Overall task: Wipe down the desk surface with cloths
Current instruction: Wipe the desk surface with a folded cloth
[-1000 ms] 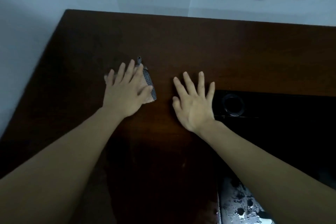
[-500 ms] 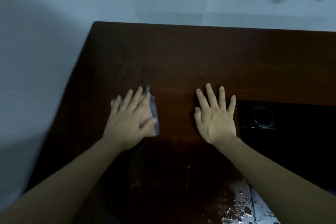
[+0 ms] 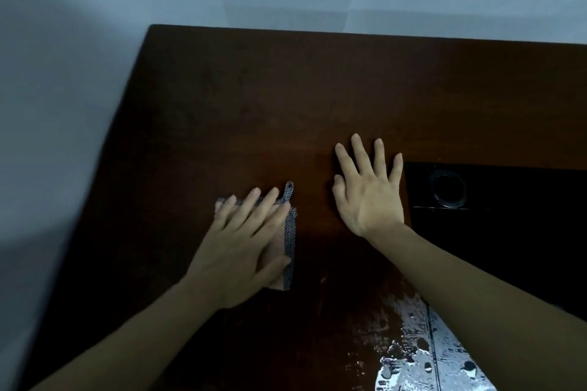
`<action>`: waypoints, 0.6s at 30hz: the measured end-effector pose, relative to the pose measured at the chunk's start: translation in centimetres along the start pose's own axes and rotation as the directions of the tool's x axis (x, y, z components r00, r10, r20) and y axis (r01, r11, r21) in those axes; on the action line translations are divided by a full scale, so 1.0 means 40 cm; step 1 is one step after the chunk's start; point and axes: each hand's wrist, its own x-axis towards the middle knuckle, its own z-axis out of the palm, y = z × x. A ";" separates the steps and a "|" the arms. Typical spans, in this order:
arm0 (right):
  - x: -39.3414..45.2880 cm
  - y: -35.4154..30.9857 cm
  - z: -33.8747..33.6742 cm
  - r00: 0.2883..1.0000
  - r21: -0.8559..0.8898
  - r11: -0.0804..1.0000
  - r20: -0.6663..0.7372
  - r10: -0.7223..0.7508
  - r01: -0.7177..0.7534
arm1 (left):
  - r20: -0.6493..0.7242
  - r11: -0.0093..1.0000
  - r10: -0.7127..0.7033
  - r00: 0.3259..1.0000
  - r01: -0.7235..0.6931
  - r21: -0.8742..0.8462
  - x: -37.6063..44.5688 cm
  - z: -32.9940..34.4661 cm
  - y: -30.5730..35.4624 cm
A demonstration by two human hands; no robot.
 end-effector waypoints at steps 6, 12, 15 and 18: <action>-0.001 -0.005 -0.002 1.000 0.014 1.000 -0.026 -0.002 0.002 | -0.079 0.966 -0.256 0.963 0.258 0.015 0.128 -0.043 -0.102; -0.005 0.001 0.005 0.999 0.032 0.999 -0.042 -0.003 0.005 | -0.101 0.947 -0.318 0.943 0.321 0.015 0.217 -0.062 -0.107; -0.005 0.001 0.002 0.999 0.028 1.000 -0.039 -0.003 0.004 | -0.047 0.958 -0.287 0.957 0.286 -0.027 0.153 -0.054 -0.032; -0.006 0.000 0.001 1.000 0.016 1.000 -0.028 0.000 0.000 | -0.035 0.992 -0.115 0.993 0.112 -0.065 0.015 0.000 0.066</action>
